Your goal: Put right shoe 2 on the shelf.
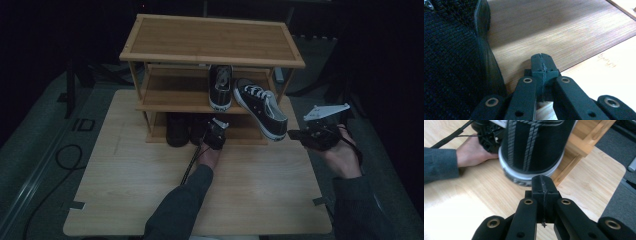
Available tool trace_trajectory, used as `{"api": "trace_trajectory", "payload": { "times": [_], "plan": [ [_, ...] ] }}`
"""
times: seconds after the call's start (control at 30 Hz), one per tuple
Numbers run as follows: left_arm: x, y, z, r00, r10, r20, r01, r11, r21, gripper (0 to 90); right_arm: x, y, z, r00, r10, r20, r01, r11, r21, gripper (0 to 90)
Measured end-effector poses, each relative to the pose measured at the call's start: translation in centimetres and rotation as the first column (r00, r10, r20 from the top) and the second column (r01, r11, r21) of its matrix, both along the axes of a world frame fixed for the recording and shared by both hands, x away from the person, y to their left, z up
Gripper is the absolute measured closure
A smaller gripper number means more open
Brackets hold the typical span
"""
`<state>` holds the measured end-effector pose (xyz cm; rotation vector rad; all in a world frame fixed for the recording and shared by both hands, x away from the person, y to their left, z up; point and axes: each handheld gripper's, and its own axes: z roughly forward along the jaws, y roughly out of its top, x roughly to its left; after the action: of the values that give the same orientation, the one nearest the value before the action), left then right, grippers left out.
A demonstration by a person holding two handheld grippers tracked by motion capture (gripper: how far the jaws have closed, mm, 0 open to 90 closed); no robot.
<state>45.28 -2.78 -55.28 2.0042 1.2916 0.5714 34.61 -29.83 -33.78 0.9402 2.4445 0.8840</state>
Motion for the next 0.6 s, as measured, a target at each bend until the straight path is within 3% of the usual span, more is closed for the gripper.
{"api": "trace_trajectory", "payload": {
  "times": [0.2, 0.6],
  "plan": [
    [0.0, 0.0, 0.0, 1.0, 0.001, 0.0, -0.001, 1.0, 0.002, 90.0, -1.0, 0.3, -0.5, 0.9995, 0.031, -0.01, -0.031, 1.0, -0.001, 90.0],
    [0.0, -0.1, 0.0, 1.0, 0.002, 0.001, -0.002, 1.0, 0.001, 90.0, -1.2, 1.3, -1.0, 0.9979, 0.06, -0.021, -0.061, 0.998, -0.008, 90.0]
  ]
}}
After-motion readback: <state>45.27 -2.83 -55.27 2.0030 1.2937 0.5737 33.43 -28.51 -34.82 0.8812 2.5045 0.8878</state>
